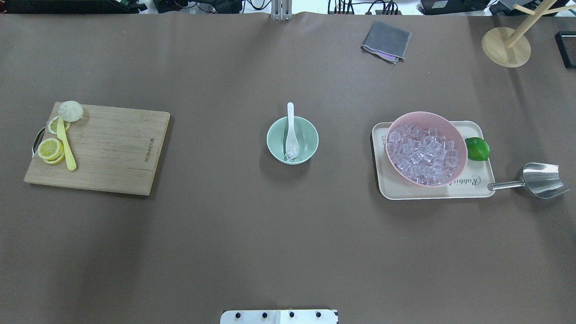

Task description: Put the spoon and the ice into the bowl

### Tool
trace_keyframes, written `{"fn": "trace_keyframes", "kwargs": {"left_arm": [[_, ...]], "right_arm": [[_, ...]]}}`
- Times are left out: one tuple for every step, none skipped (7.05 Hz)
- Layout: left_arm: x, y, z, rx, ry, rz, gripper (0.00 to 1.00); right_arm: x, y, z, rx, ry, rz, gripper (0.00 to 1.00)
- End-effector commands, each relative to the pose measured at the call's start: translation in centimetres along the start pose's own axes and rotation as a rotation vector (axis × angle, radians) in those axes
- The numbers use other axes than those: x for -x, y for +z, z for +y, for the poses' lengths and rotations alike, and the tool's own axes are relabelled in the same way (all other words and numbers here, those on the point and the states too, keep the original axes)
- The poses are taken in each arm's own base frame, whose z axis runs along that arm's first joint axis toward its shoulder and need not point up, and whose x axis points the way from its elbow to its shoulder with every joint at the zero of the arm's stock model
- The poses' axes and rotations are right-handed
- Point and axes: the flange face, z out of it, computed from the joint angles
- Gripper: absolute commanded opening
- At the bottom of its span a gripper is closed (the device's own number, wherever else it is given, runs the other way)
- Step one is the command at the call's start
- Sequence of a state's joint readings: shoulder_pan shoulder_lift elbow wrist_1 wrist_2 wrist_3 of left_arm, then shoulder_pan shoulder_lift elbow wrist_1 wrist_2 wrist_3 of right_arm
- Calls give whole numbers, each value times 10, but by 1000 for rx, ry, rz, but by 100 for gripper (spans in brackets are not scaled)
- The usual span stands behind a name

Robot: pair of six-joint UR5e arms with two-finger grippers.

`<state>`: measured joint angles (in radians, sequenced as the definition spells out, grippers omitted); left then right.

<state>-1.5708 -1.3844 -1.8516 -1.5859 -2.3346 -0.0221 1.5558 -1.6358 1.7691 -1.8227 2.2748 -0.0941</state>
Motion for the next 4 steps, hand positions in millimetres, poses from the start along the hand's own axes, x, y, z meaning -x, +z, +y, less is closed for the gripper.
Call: {"fn": "trace_keyframes", "kwargs": {"left_arm": [[2, 2, -1, 0, 2, 0, 98], [2, 2, -1, 1, 1, -3, 98], [2, 2, -1, 1, 4, -3, 98], [3, 3, -1, 3, 4, -6, 98]], "right_arm": [[0, 0, 1, 3, 3, 0, 100], [1, 0, 0, 2, 0, 0, 100], [1, 1, 1, 4, 2, 0, 100], [1, 0, 0, 2, 0, 0, 100]]}}
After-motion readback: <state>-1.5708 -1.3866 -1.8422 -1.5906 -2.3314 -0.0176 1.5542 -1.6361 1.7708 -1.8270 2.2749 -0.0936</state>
